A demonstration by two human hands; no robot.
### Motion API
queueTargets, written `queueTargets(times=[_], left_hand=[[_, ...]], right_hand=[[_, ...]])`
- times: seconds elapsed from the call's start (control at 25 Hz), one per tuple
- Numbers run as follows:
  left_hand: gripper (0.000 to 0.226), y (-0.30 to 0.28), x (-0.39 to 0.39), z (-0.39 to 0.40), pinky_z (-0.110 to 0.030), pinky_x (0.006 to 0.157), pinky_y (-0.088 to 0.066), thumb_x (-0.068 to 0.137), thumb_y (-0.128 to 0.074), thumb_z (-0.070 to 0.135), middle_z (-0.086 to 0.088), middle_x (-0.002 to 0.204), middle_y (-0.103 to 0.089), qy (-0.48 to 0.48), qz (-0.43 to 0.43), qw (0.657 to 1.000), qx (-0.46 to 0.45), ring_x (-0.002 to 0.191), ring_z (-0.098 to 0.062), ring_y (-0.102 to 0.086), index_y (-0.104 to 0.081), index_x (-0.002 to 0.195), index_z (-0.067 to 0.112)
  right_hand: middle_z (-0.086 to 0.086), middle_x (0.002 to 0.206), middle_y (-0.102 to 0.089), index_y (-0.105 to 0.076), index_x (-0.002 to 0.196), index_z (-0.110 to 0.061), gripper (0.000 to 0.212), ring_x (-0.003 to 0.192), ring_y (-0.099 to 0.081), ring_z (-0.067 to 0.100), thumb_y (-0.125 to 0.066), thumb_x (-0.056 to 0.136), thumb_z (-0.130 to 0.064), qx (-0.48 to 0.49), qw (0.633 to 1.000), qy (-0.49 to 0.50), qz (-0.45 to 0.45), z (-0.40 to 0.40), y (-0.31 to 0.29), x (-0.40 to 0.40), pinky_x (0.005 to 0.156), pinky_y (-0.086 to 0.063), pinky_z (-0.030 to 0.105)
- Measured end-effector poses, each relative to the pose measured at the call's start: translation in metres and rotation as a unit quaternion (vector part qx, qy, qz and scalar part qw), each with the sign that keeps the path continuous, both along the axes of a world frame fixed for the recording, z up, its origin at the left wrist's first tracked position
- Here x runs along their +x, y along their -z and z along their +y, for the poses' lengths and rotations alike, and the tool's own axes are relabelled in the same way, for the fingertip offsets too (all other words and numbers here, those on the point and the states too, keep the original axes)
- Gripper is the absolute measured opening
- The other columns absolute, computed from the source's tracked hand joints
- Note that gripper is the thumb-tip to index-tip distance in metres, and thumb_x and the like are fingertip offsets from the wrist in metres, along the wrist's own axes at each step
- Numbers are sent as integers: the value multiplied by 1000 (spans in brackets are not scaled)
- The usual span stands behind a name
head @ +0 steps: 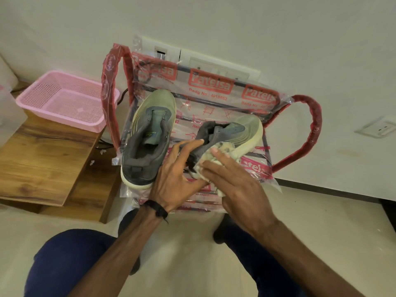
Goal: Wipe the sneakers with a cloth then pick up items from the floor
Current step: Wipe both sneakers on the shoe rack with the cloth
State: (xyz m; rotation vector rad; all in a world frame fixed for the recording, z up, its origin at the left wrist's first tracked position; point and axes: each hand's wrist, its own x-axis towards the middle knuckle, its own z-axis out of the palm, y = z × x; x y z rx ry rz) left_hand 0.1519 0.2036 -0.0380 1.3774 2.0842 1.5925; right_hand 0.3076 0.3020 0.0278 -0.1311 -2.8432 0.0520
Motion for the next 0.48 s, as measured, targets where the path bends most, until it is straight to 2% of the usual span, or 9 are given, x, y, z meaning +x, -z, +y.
queueTargets(times=[0.12,0.2,0.24,0.32,0.4,0.48], left_hand=[[87,-1,2,2,-33,96,-54,73,-79,62,5,140,-48,-2,3,1000,-10,124,-8,-53,-44,146,29],[90,-2,3,1,-31,96,-53,72,-81,62,4,141,-47,-3,21,1000,-14,124,-7,-53,-42,147,29],[91,-3,3,0,-29,99,-52,73,-80,61,4,142,-48,-3,21,1000,-10,125,-7,-52,-41,148,28],[93,-2,2,-1,-31,103,-49,73,-78,53,3,143,-49,-12,14,1000,-4,128,-8,-51,-37,151,25],[99,-2,2,0,-34,102,-51,69,-81,48,3,142,-52,-21,-18,1000,-4,126,-9,-54,-33,152,22],[109,-5,6,1,-33,97,-54,65,-85,58,5,138,-55,-24,-61,998,-7,121,-8,-59,-29,152,25]], right_hand=[[6,146,-55,-60,137,-11,48,148,-34,22,-55,90,-5,-105,978,169,58,21,8,-6,116,-37,49],[7,145,-55,-59,137,-11,53,147,-34,23,-56,86,2,-136,962,220,84,20,8,-10,113,-40,53],[7,146,-54,-59,137,-10,55,148,-33,24,-55,85,5,-120,971,193,79,13,8,-10,115,-38,52],[8,147,-53,-58,137,-7,53,148,-32,25,-48,86,2,-46,995,76,33,-4,7,-5,118,-33,45],[8,149,-51,-58,138,-7,56,148,-32,27,-51,84,4,31,1000,3,-6,1,2,0,118,-32,46],[8,151,-49,-55,141,-9,61,149,-30,26,-62,83,6,15,997,75,5,17,0,-2,112,-41,54]])
